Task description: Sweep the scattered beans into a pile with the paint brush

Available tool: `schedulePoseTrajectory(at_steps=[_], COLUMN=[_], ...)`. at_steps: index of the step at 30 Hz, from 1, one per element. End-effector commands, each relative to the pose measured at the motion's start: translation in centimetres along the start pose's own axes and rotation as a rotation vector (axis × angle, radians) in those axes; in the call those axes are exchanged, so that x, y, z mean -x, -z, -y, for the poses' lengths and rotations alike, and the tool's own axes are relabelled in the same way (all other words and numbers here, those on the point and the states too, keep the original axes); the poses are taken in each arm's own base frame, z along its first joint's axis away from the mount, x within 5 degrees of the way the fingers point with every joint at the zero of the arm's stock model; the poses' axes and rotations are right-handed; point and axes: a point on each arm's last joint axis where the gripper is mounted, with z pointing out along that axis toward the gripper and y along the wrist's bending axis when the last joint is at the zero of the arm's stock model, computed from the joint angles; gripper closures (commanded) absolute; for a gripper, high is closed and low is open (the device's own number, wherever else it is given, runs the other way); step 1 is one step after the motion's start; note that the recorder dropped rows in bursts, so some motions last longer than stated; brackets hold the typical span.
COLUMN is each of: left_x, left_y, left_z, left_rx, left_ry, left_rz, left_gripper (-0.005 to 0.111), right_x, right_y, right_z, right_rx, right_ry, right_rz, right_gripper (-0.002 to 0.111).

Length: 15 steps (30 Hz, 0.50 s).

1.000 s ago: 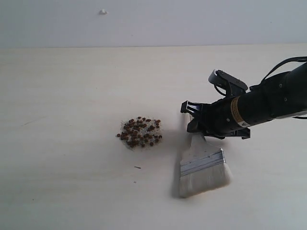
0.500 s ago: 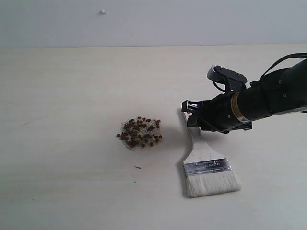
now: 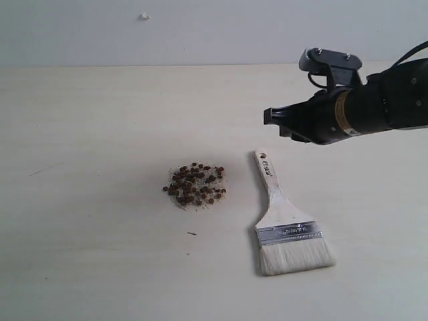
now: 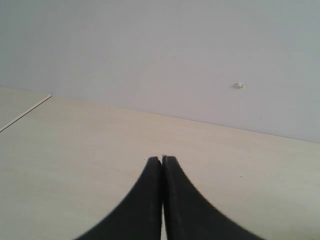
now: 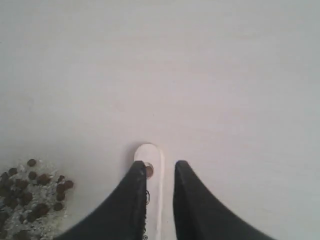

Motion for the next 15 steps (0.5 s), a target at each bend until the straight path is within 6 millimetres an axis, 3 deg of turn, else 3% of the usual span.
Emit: schedulePoseTrajectory(at_steps=[1,5,8,11,15], left_x=[-0.1,-0.1,-0.1,-0.1,-0.1], left_y=[0.0,0.0,0.0,0.0,0.0], left_z=[0.0,0.0,0.0,0.0,0.0], left_rx=[-0.005,-0.005,-0.005,-0.005,-0.005], left_ry=[0.009,0.009,0.009,0.009,0.009], left_rz=[-0.002,-0.002,-0.002,-0.002,-0.002], left_gripper=[0.107,0.107,0.107,0.107,0.107], right_x=[0.5,-0.7,-3.6,-6.1,-8.9], right_y=[3.4,8.5,14.2,17.3,19.5], right_z=[-0.5,-0.6,-0.7,-1.0,-1.2], right_rx=[0.005,0.008,0.066,0.154,0.260], right_ry=[0.040,0.028,0.077,0.135,0.138], right_rz=[0.076,0.168,0.282,0.359,0.420], right_gripper=[0.108,0.108,0.108,0.108,0.108])
